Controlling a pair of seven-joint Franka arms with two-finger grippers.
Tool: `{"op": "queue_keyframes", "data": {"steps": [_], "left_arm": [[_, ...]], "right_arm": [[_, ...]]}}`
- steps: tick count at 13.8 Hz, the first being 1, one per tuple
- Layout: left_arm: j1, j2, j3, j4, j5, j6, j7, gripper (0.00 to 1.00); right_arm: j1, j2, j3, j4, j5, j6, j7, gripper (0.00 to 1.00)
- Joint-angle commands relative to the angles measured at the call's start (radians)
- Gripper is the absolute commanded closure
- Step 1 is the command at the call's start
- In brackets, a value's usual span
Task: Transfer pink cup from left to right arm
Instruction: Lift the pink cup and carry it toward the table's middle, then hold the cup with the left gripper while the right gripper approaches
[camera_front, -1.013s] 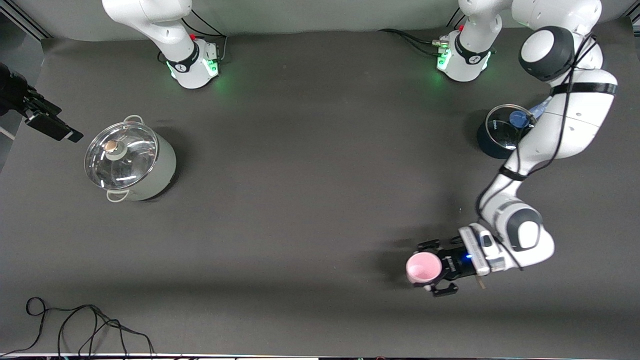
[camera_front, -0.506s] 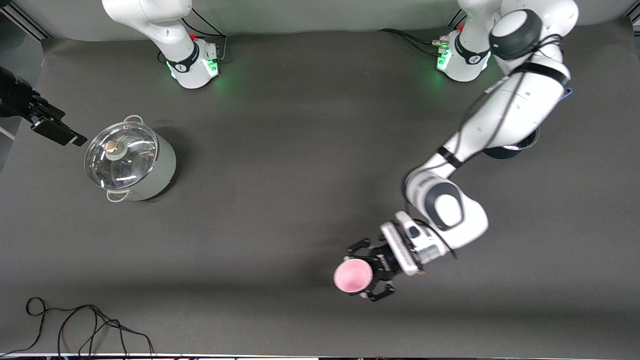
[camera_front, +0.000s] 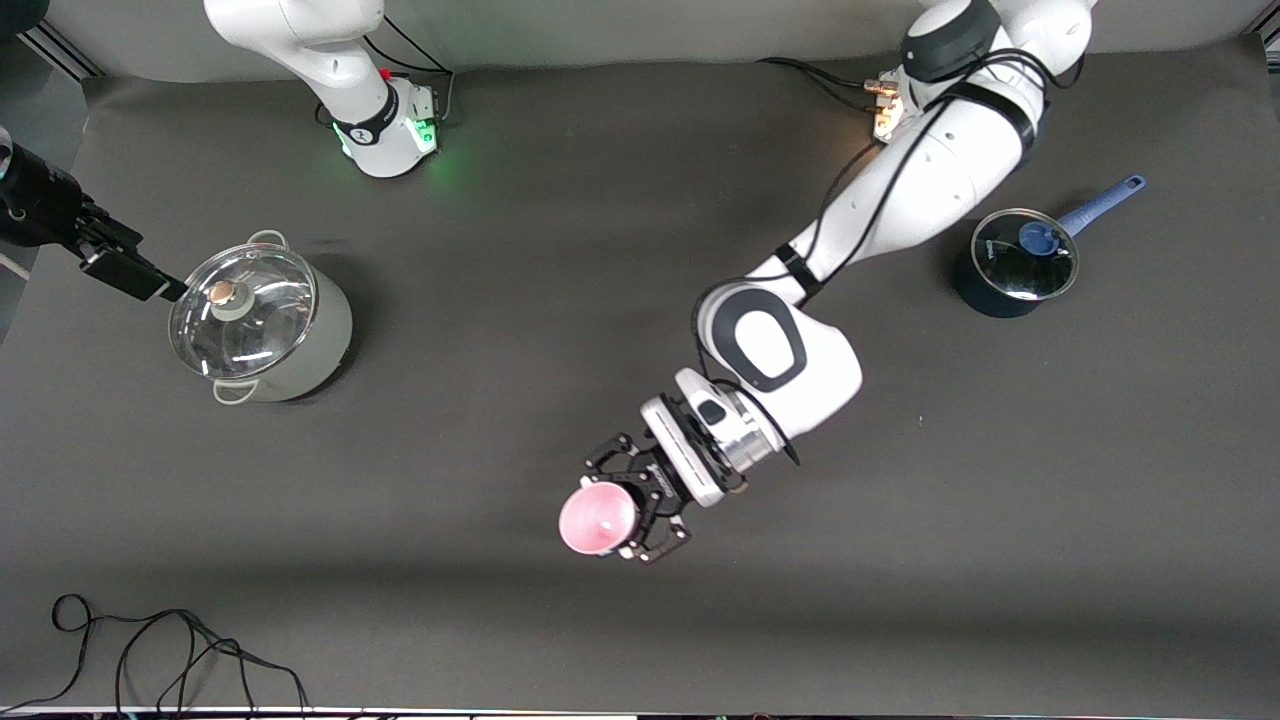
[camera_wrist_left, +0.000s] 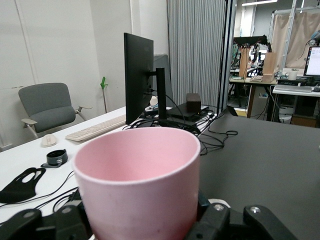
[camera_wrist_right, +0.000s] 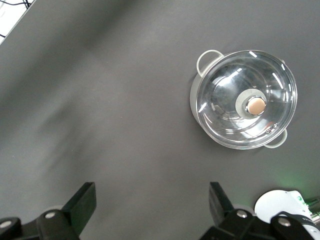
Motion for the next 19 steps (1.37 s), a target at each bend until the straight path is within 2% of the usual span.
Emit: {"op": "queue_keyframes", "data": {"steps": [1, 3, 5, 8, 10, 14, 19], "left_arm": [[-0.055, -0.024, 0.021, 0.033, -0.012, 0.032, -0.056, 1.00], [-0.126, -0.029, 0.019, 0.067, -0.010, 0.151, -0.059, 1.00], [-0.174, -0.029, 0.022, 0.108, -0.009, 0.181, -0.064, 1.00], [-0.218, -0.035, 0.028, 0.116, -0.006, 0.219, -0.087, 1.00], [-0.256, -0.035, 0.028, 0.134, -0.006, 0.270, -0.088, 1.00], [-0.287, -0.036, 0.028, 0.150, -0.006, 0.293, -0.089, 1.00], [-0.296, -0.036, 0.028, 0.151, -0.006, 0.319, -0.090, 1.00]], "right_arm": [[0.044, 0.002, -0.005, 0.001, 0.010, 0.018, 0.010, 0.00], [0.091, 0.017, -0.007, 0.021, 0.012, 0.032, 0.013, 0.00], [0.125, 0.087, -0.005, 0.110, 0.016, 0.029, 0.024, 0.00], [0.188, 0.202, -0.007, 0.254, 0.015, 0.015, 0.124, 0.00], [0.225, 0.230, -0.007, 0.288, 0.015, 0.014, 0.151, 0.00], [0.277, 0.256, -0.007, 0.338, 0.015, 0.014, 0.225, 0.00], [0.369, 0.397, -0.005, 0.561, 0.010, 0.006, 0.317, 0.00]]}}
